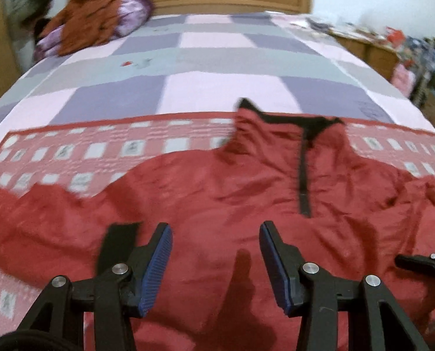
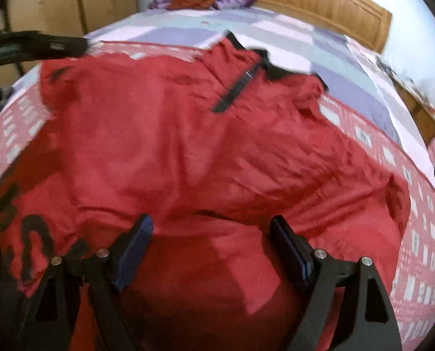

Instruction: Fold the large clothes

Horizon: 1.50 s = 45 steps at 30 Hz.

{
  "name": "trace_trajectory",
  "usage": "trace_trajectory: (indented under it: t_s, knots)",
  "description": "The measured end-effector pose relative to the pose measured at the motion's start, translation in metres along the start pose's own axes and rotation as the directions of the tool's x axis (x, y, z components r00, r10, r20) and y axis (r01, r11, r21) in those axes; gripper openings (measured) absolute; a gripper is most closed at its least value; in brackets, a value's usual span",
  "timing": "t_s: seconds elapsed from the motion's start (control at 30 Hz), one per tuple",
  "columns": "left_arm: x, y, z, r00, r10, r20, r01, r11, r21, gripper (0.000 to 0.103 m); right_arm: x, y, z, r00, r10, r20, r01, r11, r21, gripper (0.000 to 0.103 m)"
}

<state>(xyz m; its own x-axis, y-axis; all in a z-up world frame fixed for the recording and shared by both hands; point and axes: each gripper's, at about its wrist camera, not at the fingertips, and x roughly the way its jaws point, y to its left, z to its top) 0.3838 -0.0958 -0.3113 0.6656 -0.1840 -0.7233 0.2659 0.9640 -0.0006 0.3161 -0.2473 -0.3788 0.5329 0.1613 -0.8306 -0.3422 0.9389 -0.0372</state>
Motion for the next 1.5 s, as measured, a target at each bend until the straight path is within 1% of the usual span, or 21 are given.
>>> trace_trajectory:
  t_s: [0.1,0.2,0.27,0.3,0.33,0.4,0.43,0.57,0.7,0.77,0.83,0.87,0.9,0.93,0.97,1.03,1.1,1.17,1.27,1.37,1.5]
  knots:
    - [0.031,-0.013,0.003,0.998,0.009,-0.058,-0.006,0.999,0.052,0.054,-0.016,0.012,0.002,0.995,-0.080,0.063,0.084,0.995,-0.062,0.085]
    - [0.079,0.004,-0.011,0.974,0.071,-0.215,-0.066,0.997,0.030,0.050,-0.040,-0.012,0.001,0.956,-0.266,0.122,0.251,0.959,0.130,0.085]
    - [0.087,0.016,-0.025,0.971,0.073,-0.227,-0.066,0.997,0.038,0.045,-0.043,-0.043,-0.009,0.920,-0.383,0.082,0.352,0.900,0.256,0.086]
    - [0.082,0.016,-0.027,0.976,0.074,-0.207,-0.064,0.996,0.054,0.041,-0.030,-0.063,-0.020,0.912,-0.410,-0.015,0.396,0.871,0.292,0.086]
    - [0.076,0.016,-0.028,0.977,0.074,-0.199,-0.062,0.996,0.068,0.038,-0.017,-0.087,-0.037,0.914,-0.386,-0.123,0.404,0.845,0.349,0.086]
    - [0.067,0.019,-0.031,0.980,0.049,-0.194,-0.037,0.997,0.061,0.036,-0.014,-0.130,-0.068,0.951,-0.270,-0.147,0.307,0.790,0.532,0.086]
    - [0.062,0.022,-0.034,0.980,0.040,-0.194,-0.031,0.998,0.048,0.036,-0.020,-0.140,-0.073,0.951,-0.277,-0.137,0.305,0.768,0.563,0.086]
    - [0.038,0.028,-0.042,0.985,0.019,-0.170,-0.020,1.000,-0.003,0.036,-0.041,-0.115,-0.048,0.917,-0.395,-0.050,0.376,0.819,0.433,0.086]
    - [0.019,0.016,-0.028,0.998,0.003,-0.071,-0.005,1.000,-0.019,0.038,-0.045,-0.070,-0.007,0.920,-0.379,0.099,0.341,0.900,0.272,0.086]
    - [0.029,0.013,-0.021,0.996,0.064,-0.062,-0.065,0.998,-0.007,0.046,-0.035,-0.064,0.011,0.931,-0.344,0.118,0.307,0.917,0.253,0.086]
    - [0.059,0.025,-0.024,0.978,0.116,-0.173,-0.124,0.992,-0.031,0.044,-0.014,-0.076,0.018,0.930,-0.359,0.072,0.329,0.905,0.270,0.086]
    - [0.074,0.037,-0.030,0.968,0.100,-0.230,-0.118,0.991,-0.067,0.041,-0.005,-0.085,0.013,0.926,-0.375,0.034,0.350,0.890,0.291,0.086]
    - [0.075,0.041,-0.034,0.972,0.080,-0.223,-0.100,0.992,-0.080,0.037,0.016,-0.109,0.002,0.923,-0.376,-0.077,0.379,0.860,0.341,0.086]
    - [0.073,0.040,-0.036,0.975,0.095,-0.203,-0.106,0.993,-0.046,0.033,0.030,-0.132,-0.012,0.938,-0.315,-0.144,0.346,0.843,0.411,0.085]
    - [0.073,0.034,-0.037,0.972,0.119,-0.203,-0.119,0.993,0.014,0.033,0.031,-0.146,-0.021,0.960,-0.251,-0.127,0.281,0.835,0.472,0.085]
    - [0.068,0.029,-0.038,0.971,0.138,-0.196,-0.131,0.990,0.050,0.033,0.026,-0.153,-0.019,0.956,-0.268,-0.121,0.293,0.845,0.448,0.085]
    - [0.059,0.037,-0.035,0.976,0.101,-0.194,-0.109,0.994,-0.030,0.034,0.018,-0.142,-0.013,0.943,-0.313,-0.112,0.332,0.862,0.384,0.085]
    - [0.043,0.047,-0.034,0.985,0.075,-0.157,-0.095,0.988,-0.121,0.034,0.001,-0.128,-0.008,0.937,-0.346,-0.038,0.337,0.874,0.350,0.085]
    - [0.054,0.048,-0.046,0.964,0.147,-0.222,-0.169,0.982,-0.083,0.039,-0.012,-0.096,-0.008,0.945,-0.327,0.034,0.304,0.910,0.282,0.086]
    - [0.062,0.035,-0.049,0.952,0.193,-0.239,-0.195,0.981,0.019,0.040,0.023,-0.080,-0.029,0.955,-0.281,-0.094,0.294,0.937,0.191,0.087]
    - [0.067,0.037,-0.047,0.947,0.191,-0.257,-0.197,0.980,0.005,0.040,0.023,-0.087,-0.033,0.966,-0.235,-0.105,0.253,0.939,0.233,0.089]
